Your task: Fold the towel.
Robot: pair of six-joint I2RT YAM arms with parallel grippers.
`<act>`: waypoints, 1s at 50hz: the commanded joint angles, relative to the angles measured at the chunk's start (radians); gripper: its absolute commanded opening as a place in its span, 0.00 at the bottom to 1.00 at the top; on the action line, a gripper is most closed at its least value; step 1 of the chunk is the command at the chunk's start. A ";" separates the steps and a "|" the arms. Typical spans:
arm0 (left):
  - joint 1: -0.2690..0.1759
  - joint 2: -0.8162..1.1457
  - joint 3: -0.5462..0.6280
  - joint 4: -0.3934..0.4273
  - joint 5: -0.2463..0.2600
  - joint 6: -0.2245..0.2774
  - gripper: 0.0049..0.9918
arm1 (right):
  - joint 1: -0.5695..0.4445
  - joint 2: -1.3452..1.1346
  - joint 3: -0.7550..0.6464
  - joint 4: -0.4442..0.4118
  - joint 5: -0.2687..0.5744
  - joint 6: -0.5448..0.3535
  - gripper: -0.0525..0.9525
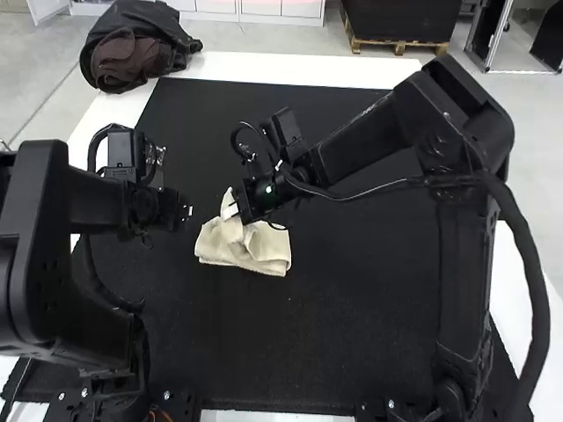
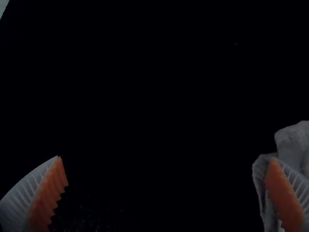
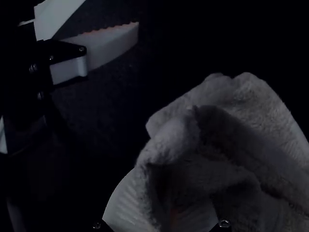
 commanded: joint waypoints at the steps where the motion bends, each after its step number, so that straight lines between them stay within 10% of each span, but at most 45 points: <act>1: 0.015 -0.019 0.008 0.004 -0.006 -0.009 0.97 | 0.022 0.018 0.051 0.013 0.000 0.006 0.03; 21: 0.067 -0.019 0.008 0.009 -0.001 -0.009 0.97 | 0.028 0.097 0.110 0.059 0.000 0.017 0.04; 37: 0.114 -0.019 0.008 0.025 -0.001 -0.001 0.97 | 0.028 0.110 0.134 0.109 -0.002 0.071 0.63; 50: 0.113 -0.019 0.008 0.033 -0.006 -0.001 0.97 | 0.007 0.079 0.157 0.100 -0.006 0.071 0.82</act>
